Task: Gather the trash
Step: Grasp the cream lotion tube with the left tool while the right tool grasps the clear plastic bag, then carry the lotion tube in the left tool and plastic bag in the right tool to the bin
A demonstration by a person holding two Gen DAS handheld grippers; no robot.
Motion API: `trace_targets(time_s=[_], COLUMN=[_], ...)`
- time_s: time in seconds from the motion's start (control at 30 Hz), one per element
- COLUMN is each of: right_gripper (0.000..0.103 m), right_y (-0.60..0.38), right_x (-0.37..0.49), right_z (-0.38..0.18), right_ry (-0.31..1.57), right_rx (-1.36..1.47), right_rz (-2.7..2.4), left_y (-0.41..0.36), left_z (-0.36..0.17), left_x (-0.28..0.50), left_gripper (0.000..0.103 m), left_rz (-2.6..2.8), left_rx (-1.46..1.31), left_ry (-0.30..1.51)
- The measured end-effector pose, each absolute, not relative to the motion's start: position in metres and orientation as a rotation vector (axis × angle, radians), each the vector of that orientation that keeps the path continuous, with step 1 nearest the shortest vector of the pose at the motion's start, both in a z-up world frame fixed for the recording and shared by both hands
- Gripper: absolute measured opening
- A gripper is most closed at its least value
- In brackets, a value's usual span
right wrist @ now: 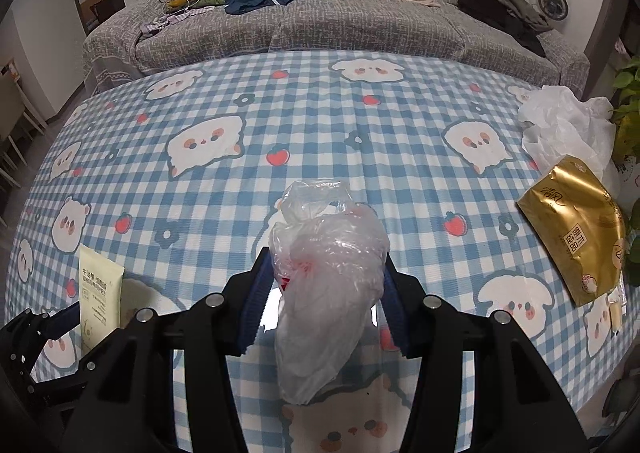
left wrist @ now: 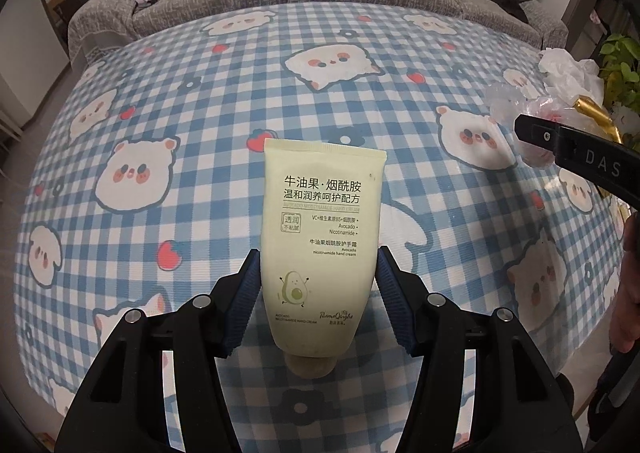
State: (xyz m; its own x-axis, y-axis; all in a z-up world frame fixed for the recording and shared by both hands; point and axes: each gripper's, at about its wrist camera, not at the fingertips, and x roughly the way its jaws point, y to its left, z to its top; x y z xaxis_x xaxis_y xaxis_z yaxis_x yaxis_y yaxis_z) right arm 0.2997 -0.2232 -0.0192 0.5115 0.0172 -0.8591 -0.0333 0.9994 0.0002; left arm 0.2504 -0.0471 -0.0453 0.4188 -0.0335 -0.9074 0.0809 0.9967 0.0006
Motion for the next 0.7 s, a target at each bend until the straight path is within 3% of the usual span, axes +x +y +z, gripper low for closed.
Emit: trace_targets(time_s=[0.7], right_gripper=[0.049], right_y=[-0.22], right_x=[0.21], right_z=[0.022], right_ry=[0.971], right_rx=[-0.012], right_rz=[0.034], left_y=[-0.053], left_z=[-0.001], left_x=[0.187], left_gripper=[0.056], left_rz=[-0.074], left_rx=[0.045], left_ry=[1.072])
